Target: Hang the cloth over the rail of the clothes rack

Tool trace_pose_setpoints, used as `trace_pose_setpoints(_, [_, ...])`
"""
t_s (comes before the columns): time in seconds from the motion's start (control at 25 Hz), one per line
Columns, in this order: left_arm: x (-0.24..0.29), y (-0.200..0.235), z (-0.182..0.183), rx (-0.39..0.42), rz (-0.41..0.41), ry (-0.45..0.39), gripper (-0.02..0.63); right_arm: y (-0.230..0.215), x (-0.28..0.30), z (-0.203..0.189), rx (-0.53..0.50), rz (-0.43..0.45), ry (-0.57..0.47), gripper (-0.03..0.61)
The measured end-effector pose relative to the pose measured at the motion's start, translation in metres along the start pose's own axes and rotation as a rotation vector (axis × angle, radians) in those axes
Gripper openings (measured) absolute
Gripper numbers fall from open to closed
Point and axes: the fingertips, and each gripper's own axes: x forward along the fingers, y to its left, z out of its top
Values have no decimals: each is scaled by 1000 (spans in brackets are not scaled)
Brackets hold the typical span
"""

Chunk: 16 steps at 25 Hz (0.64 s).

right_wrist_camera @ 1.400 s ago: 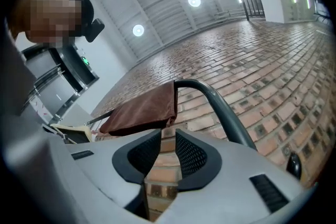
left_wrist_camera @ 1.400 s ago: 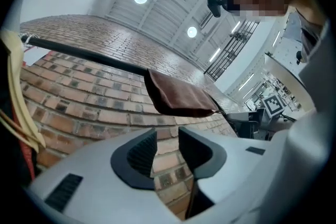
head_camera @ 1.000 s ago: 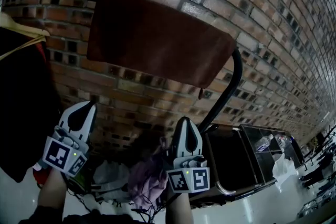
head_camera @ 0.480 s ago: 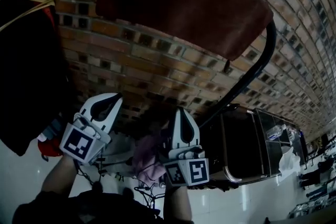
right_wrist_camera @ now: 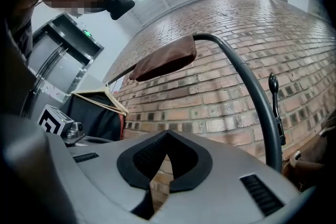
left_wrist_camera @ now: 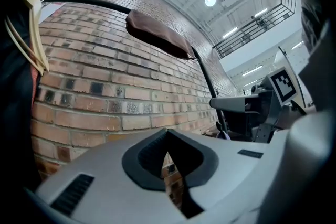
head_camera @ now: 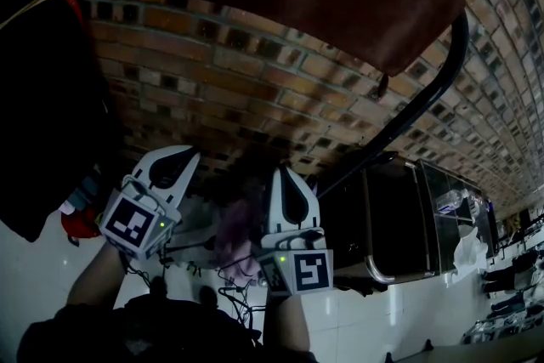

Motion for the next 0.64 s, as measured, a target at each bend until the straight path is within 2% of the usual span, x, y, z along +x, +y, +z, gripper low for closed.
trace_pose_setpoints(0.2, [1, 2, -9, -1, 1, 19, 12, 5, 2, -13, -13, -4, 49, 8])
trace_pose_setpoints(0.64, [1, 1, -16, 16, -3, 31, 14, 11, 3, -13, -57, -26, 52, 8])
